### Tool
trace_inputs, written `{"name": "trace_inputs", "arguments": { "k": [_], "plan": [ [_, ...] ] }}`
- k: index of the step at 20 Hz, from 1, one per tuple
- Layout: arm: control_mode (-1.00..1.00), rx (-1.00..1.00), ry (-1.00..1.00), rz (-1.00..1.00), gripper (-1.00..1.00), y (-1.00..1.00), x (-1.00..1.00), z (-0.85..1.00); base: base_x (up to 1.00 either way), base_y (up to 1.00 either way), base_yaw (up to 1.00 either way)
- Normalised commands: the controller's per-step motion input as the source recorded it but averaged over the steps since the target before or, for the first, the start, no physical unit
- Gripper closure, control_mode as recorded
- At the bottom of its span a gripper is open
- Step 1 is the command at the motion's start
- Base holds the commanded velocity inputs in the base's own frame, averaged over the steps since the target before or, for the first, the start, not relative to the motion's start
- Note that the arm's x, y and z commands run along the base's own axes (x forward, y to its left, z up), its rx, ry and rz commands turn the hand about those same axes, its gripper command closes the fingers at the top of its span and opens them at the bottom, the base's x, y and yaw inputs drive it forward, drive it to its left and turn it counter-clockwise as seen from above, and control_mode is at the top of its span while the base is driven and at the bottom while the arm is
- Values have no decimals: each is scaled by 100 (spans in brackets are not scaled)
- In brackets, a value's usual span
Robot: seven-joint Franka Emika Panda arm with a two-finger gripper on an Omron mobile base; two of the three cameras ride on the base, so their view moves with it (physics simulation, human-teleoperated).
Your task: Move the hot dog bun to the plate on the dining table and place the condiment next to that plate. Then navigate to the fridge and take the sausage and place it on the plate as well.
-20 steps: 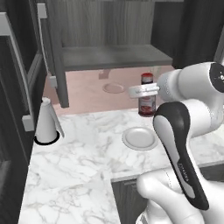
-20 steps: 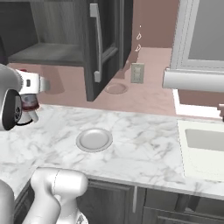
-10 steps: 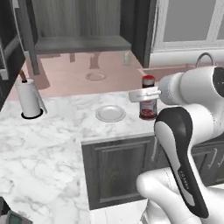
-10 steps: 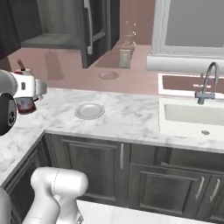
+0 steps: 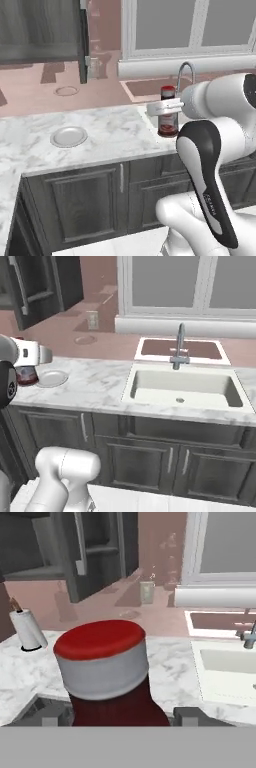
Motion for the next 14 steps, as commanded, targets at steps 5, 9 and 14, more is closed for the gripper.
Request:
{"name": "trace_inputs", "arguments": {
  "k": [5,9,14],
  "plan": [
    [100,0,0,0,100,0,0,0,0,-100,-56],
    [100,0,0,0,100,0,0,0,0,-100,-69],
    [100,0,0,0,100,0,0,0,0,-100,-71]
  ]
}}
